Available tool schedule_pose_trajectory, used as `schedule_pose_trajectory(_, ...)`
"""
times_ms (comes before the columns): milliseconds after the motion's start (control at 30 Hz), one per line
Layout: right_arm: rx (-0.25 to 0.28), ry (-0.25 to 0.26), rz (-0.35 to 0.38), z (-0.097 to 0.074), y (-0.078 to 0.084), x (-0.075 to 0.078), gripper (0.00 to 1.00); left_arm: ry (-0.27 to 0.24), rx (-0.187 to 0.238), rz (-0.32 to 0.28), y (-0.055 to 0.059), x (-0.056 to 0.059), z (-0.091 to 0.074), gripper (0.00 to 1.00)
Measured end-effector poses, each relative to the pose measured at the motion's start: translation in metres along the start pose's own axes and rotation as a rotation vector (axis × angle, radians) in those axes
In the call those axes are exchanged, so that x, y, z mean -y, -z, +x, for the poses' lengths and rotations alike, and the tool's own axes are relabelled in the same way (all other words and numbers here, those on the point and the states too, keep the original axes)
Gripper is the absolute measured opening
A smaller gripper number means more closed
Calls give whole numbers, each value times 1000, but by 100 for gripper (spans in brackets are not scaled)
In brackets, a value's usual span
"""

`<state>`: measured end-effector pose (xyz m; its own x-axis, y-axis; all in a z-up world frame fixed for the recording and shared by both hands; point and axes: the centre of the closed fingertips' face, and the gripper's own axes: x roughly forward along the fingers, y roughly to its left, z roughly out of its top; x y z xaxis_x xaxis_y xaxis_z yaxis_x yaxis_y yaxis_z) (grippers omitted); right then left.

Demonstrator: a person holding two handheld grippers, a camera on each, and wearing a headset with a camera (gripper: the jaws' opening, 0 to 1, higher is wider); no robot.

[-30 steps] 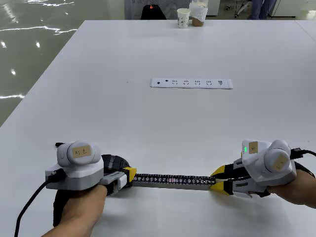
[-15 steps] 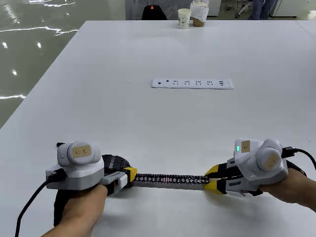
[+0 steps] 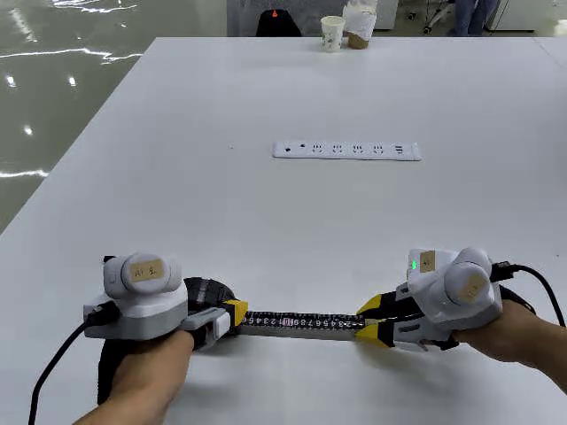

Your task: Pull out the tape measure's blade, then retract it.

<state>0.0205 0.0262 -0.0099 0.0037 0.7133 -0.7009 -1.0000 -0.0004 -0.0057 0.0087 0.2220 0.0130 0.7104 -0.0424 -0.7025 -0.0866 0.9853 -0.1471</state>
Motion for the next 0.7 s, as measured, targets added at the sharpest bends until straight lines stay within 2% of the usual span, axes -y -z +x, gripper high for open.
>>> schedule_pose_trajectory(700, 16, -19, -3, 18, -18, -4, 10, 10, -2, -9, 0, 0, 0, 57)
